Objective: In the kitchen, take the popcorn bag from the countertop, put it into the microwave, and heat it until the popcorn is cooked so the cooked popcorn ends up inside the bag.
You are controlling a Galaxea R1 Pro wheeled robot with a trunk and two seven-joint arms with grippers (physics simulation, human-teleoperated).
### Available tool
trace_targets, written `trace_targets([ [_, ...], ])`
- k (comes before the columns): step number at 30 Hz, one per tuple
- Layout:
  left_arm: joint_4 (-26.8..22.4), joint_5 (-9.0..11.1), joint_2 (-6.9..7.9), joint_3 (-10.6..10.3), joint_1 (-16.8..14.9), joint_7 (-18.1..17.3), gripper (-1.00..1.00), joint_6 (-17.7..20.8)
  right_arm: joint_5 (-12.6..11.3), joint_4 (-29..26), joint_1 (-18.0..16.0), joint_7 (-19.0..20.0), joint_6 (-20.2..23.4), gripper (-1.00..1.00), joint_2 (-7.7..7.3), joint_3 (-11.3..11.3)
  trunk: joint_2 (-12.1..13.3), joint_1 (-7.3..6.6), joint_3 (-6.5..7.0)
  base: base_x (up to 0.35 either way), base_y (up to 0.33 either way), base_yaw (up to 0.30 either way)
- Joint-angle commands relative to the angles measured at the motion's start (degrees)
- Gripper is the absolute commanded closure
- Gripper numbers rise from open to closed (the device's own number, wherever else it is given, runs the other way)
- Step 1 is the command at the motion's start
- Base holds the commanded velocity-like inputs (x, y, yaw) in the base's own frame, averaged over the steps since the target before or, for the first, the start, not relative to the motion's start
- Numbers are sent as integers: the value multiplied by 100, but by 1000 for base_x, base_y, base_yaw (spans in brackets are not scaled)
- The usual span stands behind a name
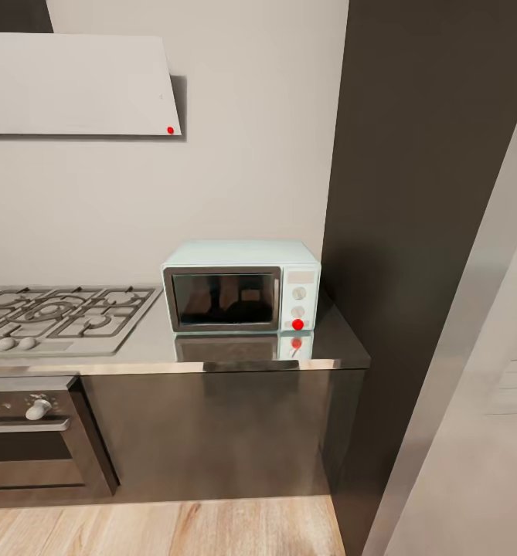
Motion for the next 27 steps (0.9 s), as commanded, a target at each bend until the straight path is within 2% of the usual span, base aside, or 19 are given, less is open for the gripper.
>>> trace_targets([
  [1, -2, 16, 0, 1, -1, 4, -100, -5, -9, 1, -3, 1, -13, -100, 1, -3, -3, 0, -5, 0, 0, 0],
  [6, -2, 16, 0, 4, -1, 4, -100, -12, 3, 1, -1, 22, 33, -100, 5, -7, -3, 0, -5, 0, 0, 0],
  [18, -2, 13, 0, -4, -1, -4, -100, -5, 15, 1, -1, 3, -7, -100, 5, 33, -3, 0, -5, 190, 0, 0],
  [27, -2, 15, 0, 4, -1, -4, -100, -9, 31, 1, -3, 3, -10, -100, 2, 36, -3, 0, -5, 25, 0, 0],
])
